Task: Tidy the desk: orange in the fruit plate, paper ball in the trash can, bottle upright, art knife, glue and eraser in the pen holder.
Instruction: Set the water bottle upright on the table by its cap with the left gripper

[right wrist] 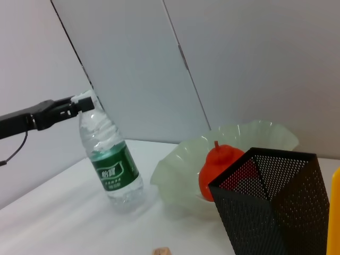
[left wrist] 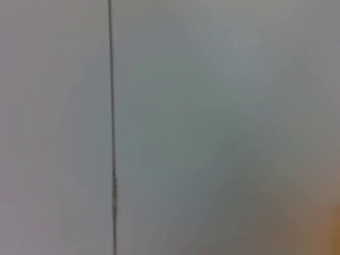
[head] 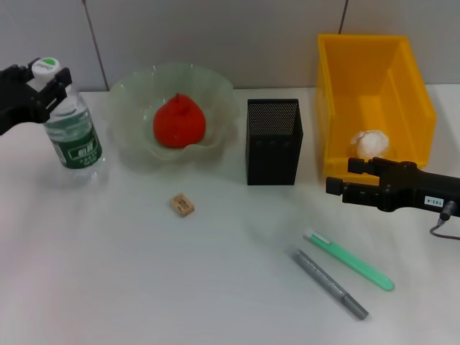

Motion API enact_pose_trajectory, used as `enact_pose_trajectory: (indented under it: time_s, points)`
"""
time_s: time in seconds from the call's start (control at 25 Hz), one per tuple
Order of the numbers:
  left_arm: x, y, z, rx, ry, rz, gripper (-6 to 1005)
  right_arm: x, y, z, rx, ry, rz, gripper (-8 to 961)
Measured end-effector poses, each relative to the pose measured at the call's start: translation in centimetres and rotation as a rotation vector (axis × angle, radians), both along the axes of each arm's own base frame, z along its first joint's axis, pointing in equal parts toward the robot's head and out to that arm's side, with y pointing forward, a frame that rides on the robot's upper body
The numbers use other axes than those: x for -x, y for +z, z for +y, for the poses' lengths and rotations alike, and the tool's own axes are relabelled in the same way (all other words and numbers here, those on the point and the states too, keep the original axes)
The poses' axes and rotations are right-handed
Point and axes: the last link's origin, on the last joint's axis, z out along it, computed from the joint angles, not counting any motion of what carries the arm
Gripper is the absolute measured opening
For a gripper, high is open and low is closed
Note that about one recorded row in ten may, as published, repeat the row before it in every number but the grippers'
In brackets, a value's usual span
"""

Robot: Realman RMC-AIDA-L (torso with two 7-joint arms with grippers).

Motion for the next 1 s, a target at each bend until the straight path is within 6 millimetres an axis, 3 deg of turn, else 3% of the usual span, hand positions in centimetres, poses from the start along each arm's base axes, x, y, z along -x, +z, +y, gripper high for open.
enact_pose_trajectory:
  time_s: [0.2, 0.64, 1.0]
  points:
    - [0.1, -1.1, -0.7, 0.046, -0.008, -0.013, 439, 0.1, 0.0, 0.0, 0.001, 0.003, 0.000, 839]
    - [-0.2, -2.7, 0.0, 0.081, -0.014, -0.011, 442, 0.2, -0.2, 0.1, 0.003, 0.005, 0.002, 839]
    - [-0.3, -2.9, -0.1, 0.088, -0.023, -0.006, 446, 0.1, -0.2, -0.1, 0.004, 0.000, 0.003, 839]
